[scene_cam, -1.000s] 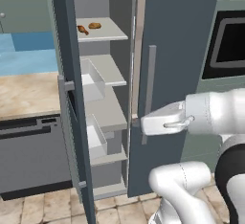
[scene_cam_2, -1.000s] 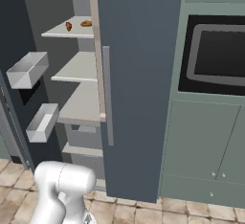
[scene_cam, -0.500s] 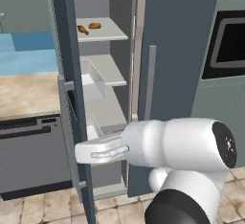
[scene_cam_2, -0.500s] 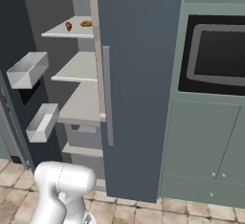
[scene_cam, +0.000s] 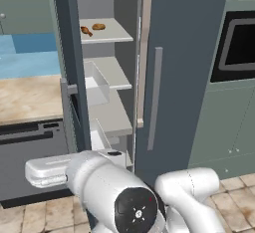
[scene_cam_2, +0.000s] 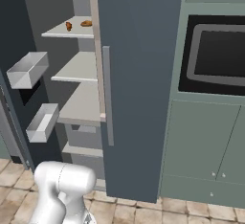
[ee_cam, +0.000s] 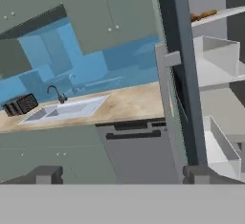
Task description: There's a chicken drumstick in the fridge that needs to be moved to the freezer for freezing. Pick up the chicken drumstick from the fridge, place it on any shelf in the freezer, and close the fridge and freezer doors when done.
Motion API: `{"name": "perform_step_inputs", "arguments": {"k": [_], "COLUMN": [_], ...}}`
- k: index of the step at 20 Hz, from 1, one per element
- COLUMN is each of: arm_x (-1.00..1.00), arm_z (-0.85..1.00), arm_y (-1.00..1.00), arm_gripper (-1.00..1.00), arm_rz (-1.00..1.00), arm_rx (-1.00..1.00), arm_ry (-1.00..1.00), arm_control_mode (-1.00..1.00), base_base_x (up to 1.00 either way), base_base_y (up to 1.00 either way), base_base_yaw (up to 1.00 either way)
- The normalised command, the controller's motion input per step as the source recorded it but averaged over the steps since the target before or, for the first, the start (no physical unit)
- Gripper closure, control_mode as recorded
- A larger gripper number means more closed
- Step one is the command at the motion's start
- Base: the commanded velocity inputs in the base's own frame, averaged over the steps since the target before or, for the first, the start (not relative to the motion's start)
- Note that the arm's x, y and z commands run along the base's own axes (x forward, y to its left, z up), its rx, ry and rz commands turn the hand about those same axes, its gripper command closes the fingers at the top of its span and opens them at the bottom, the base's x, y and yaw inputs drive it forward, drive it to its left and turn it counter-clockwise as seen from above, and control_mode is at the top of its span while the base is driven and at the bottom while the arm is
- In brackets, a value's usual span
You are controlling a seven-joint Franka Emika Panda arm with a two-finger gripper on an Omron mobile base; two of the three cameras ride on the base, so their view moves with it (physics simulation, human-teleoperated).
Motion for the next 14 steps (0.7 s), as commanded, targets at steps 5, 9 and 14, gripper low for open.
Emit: {"name": "perform_step_inputs", "arguments": {"k": [5,9,14], "arm_x": [0.42,0.64,0.77], "arm_z": [-0.26,-0.23,-0.19], "arm_y": [0.47,0.21,0.0], "arm_gripper": [-1.0,-1.0,-1.0], "arm_rz": [-0.26,-0.15,0.0], "arm_rx": [-0.02,0.0,-0.01], "arm_ry": [-0.09,-0.08,-0.02], "arm_control_mode": [-1.0,-1.0,-1.0], "base_base_x": [0.0,0.0,0.0], "base_base_y": [0.0,0.0,0.0], "base_base_yaw": [0.0,0.0,0.0]}}
